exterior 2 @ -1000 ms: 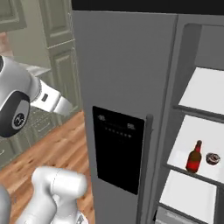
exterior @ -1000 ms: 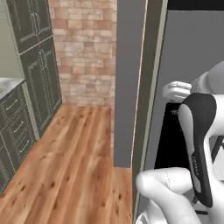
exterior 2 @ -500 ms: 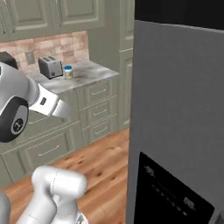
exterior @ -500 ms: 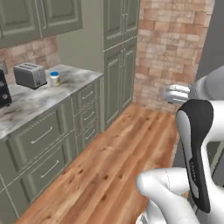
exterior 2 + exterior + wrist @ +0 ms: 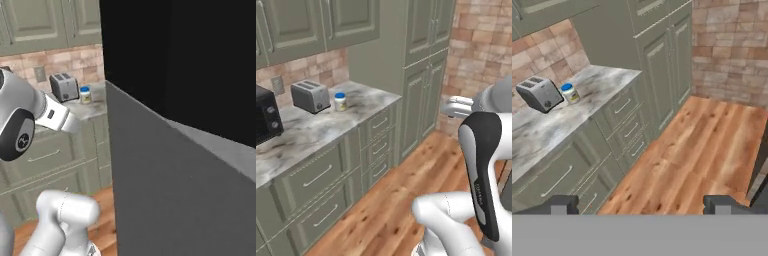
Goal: Place the mayonnaise and condiment bottle from the counter to the top shelf of the fridge. If the existing items in the fridge are on the top shelf, move them to other shelves.
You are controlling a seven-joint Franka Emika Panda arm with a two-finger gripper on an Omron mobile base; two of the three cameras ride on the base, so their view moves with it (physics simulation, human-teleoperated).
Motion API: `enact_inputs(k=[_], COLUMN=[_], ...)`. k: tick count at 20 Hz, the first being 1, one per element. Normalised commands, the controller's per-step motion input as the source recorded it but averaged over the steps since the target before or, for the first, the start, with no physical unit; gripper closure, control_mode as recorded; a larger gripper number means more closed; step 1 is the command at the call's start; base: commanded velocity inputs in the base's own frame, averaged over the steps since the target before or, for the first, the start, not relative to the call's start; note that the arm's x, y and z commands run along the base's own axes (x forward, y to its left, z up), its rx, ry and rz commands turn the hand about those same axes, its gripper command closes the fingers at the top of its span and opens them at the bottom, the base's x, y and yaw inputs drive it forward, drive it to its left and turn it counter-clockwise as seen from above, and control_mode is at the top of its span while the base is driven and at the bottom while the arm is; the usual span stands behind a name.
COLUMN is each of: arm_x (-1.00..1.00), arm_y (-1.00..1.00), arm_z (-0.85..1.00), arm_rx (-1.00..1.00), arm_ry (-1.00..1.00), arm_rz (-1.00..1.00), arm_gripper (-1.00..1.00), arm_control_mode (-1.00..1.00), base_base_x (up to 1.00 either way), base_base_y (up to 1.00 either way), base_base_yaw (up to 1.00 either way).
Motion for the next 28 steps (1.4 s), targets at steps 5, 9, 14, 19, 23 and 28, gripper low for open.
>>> enact_inputs(k=[5, 9, 14, 19, 23, 28], arm_x=[0.00, 0.00, 0.00, 0.00, 0.00, 0.00], arm_y=[0.00, 0.00, 0.00, 0.00, 0.00, 0.00], arm_z=[0.00, 0.00, 0.00, 0.00, 0.00, 0.00], arm_rx=[0.00, 0.00, 0.00, 0.00, 0.00, 0.00], arm_ry=[0.00, 0.00, 0.00, 0.00, 0.00, 0.00], arm_rz=[0.00, 0.00, 0.00, 0.00, 0.00, 0.00], arm_gripper=[-1.00, -1.00, -1.00, -1.00, -1.00, -1.00], arm_control_mode=[1.00, 1.00, 1.00, 1.00, 1.00, 1.00], base_base_x=[1.00, 1.00, 1.00, 1.00, 0.73, -0.13], base_base_y=[-0.01, -0.04, -0.07, -0.33, -0.42, -0.13], base_base_yaw=[0.26, 0.23, 0.25, 0.47, 0.56, 0.59])
